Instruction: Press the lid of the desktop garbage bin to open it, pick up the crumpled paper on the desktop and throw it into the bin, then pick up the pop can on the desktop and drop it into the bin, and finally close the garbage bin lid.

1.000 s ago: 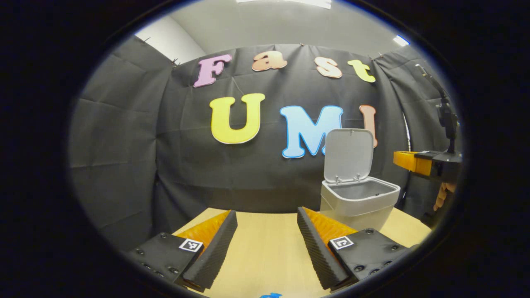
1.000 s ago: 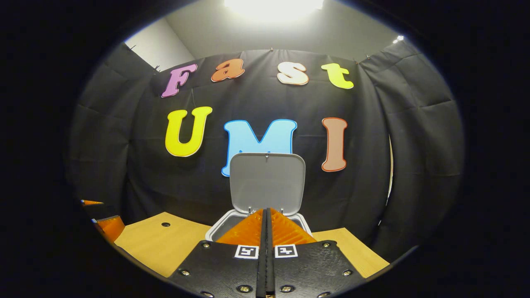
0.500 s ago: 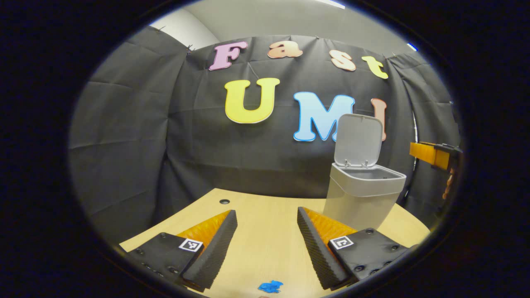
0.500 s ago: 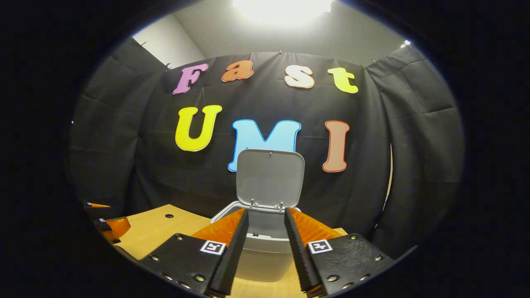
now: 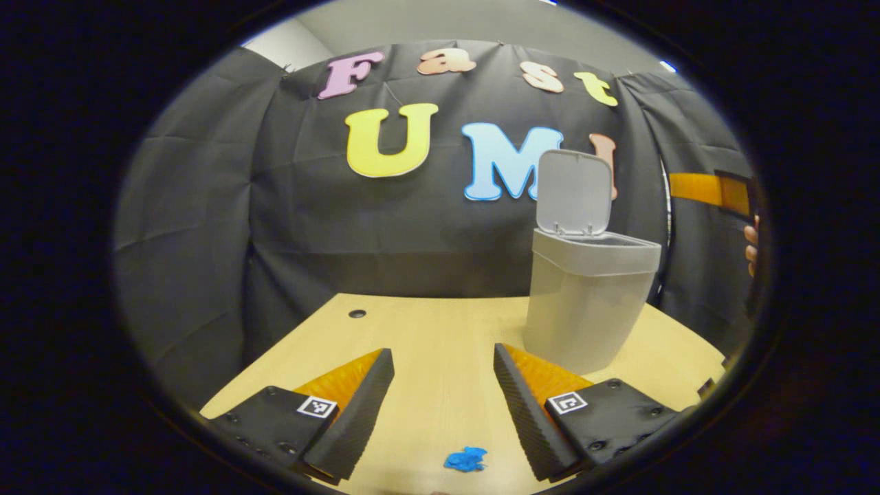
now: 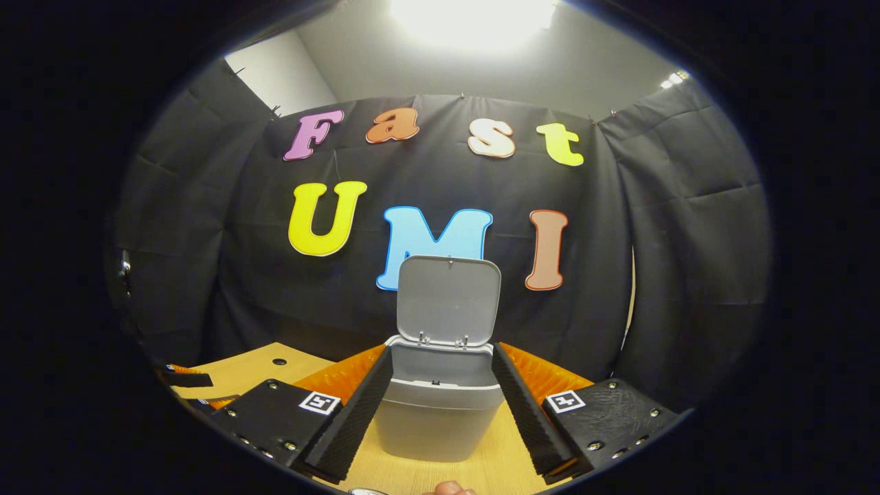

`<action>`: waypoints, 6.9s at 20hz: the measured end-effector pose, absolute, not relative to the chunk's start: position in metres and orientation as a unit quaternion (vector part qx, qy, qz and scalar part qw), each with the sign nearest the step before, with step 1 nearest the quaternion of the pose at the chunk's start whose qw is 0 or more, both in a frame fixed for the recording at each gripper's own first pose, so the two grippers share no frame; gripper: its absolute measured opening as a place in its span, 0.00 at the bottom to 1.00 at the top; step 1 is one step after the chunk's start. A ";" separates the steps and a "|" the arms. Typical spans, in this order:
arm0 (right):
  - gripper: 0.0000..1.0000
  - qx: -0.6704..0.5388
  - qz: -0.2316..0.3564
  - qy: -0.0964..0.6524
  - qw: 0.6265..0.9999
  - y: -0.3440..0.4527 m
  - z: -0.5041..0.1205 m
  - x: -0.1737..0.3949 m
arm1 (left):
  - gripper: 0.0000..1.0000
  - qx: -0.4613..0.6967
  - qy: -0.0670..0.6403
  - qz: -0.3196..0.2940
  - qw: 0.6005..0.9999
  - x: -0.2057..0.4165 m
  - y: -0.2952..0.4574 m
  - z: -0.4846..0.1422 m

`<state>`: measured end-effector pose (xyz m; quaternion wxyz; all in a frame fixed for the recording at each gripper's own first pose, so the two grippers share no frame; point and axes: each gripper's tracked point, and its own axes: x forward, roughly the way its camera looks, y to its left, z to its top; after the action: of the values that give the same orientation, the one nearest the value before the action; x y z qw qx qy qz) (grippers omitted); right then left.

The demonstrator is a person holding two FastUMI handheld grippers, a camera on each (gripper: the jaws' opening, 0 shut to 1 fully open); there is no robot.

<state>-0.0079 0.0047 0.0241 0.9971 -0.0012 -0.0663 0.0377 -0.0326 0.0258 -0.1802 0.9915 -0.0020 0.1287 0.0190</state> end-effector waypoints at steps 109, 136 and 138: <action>0.96 0.008 0.061 0.062 0.996 -0.014 -0.073 -0.025 | 0.92 -0.019 0.039 -0.129 0.991 0.161 -0.162 -0.054; 0.96 -0.014 0.238 0.382 0.893 0.084 -0.272 -0.083 | 0.92 -0.016 0.057 -0.040 0.997 0.104 -0.072 -0.072; 0.96 -0.011 0.238 0.387 0.891 0.083 -0.274 -0.084 | 0.92 -0.015 0.057 -0.038 0.998 0.103 -0.071 -0.071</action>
<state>-0.0843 0.0831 -0.2744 0.8910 -0.0113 0.3868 0.2376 0.1028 -0.0714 -0.0712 0.9976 -0.0151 0.0565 -0.0379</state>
